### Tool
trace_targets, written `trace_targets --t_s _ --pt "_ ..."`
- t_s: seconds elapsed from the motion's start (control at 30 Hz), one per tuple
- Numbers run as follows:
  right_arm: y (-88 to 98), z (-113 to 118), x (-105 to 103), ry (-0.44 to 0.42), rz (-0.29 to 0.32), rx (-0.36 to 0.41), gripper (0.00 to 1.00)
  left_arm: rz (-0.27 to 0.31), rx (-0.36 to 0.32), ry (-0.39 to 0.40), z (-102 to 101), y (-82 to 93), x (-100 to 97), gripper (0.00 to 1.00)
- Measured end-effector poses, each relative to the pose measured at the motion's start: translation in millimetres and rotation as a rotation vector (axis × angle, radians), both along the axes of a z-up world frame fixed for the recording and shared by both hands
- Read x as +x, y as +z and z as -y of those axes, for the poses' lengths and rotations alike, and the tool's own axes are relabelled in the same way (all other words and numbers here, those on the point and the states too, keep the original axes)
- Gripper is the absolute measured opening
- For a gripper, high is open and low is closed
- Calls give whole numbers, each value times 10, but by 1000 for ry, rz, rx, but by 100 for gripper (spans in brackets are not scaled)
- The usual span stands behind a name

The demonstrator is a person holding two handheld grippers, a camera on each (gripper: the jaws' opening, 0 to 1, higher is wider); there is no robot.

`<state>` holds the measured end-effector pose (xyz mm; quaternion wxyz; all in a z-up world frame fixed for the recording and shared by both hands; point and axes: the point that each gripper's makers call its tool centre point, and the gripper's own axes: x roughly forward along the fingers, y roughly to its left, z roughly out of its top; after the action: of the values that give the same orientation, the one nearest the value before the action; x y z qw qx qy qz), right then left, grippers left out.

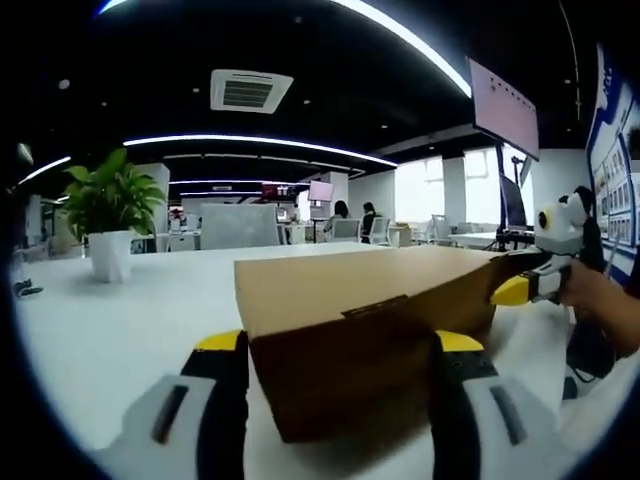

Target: Operate the shoe box by opening the lid, removing the specified soft item, and placing it in the target area until the item is outside and the box remains undamaged.

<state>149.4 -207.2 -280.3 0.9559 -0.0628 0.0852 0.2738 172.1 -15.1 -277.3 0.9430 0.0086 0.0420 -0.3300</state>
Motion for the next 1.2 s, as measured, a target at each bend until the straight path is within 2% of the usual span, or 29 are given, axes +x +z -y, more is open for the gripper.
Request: trace_targets --t_s 0.23,0.4,0.47,0.63,0.67,0.7,0.73,0.77,0.83,0.87,0.9,0.93,0.97,1.03,1.13,1.17,1.2 --pt "-2 10 -38 -4 -13 -8 74 -12 8 -23 -22 5 -28 71" --pt "-16 10 -61 -11 5 -2 76 7 24 -24 -21 -22 -60 71" --pt "-15 -9 -63 -14 -2 -18 77 15 57 -26 -25 -39 -82 71" --pt "-60 -4 -88 -22 13 -66 76 31 50 -22 -63 -62 -104 70" --pt "-69 4 -78 -27 20 -69 75 57 109 -31 -91 -88 -77 67" --pt "-67 11 -61 -27 32 -50 76 60 127 -9 -128 -101 -51 64" --pt "-67 11 -58 -32 40 -42 76 87 148 -1 -145 -91 -31 64" --pt "-66 9 -58 -33 49 -50 76 69 114 -14 -107 -95 -66 64" --pt "-60 6 -67 -38 56 -51 78 65 101 -33 -103 -73 -106 67" --pt "-73 -21 -57 -38 59 -56 79 29 39 -50 -68 -41 -141 70" --pt "-84 -34 -56 -39 65 -76 80 14 21 -54 -63 -26 -149 71" --pt "-115 -12 -41 -50 82 -146 80 15 36 -52 -79 -17 -136 72" --pt "-138 -12 -37 -50 90 -183 80 16 47 -52 -78 -23 -140 72" --pt "-169 -37 -45 -38 94 -216 83 24 72 -64 -77 -49 -156 72" --pt "-172 -44 -68 1 86 -197 88 50 92 -105 -91 -79 -186 74" --pt "-146 -60 -84 17 75 -150 89 49 94 -117 -86 -76 -209 75" --pt "-132 -56 -90 20 71 -134 89 57 113 -135 -72 -79 -224 77"
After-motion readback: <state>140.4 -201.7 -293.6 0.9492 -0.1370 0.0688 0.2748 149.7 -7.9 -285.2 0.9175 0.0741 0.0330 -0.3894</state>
